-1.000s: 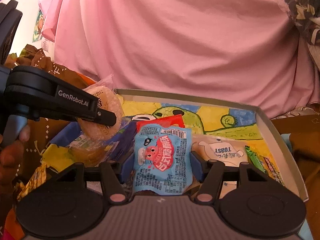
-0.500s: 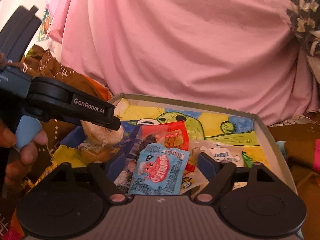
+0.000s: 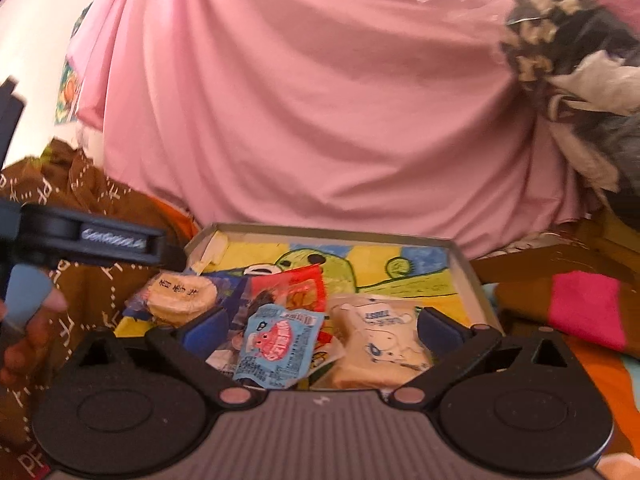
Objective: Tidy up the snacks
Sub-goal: 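Open the right tool to drop the blue packet while the left releases the rice cake, then withdraw both tools from the tray back over the bedspread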
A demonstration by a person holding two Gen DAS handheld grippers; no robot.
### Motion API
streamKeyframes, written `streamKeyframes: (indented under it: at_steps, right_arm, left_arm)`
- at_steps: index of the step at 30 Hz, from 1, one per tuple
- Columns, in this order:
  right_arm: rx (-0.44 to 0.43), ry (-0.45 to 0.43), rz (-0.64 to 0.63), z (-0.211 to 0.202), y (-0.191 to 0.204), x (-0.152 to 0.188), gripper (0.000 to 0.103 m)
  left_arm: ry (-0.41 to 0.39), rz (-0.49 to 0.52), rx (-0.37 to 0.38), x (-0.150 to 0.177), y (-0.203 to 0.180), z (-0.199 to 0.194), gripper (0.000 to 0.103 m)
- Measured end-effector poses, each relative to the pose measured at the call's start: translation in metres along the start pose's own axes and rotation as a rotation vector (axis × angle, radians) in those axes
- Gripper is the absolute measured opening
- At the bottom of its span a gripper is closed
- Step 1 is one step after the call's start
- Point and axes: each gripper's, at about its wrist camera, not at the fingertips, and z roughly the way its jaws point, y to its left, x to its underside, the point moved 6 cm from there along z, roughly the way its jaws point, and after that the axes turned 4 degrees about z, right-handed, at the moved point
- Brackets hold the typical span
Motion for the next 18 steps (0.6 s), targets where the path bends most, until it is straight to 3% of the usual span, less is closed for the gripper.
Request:
streamKeyframes:
  at_steps: [11, 18]
  right_arm:
    - [0.063, -0.046, 0.065, -0.079, -0.019, 0.002, 0.103]
    - [0.084, -0.024, 0.070, -0.134, -0.023, 0.019, 0.103]
  left_arm:
    - [-0.072, 0.018, -0.022, 0.023, -0.013, -0.091, 0.096]
    - [-0.055, -0.009, -0.032, 0.054, -0.015, -0.140, 0.096]
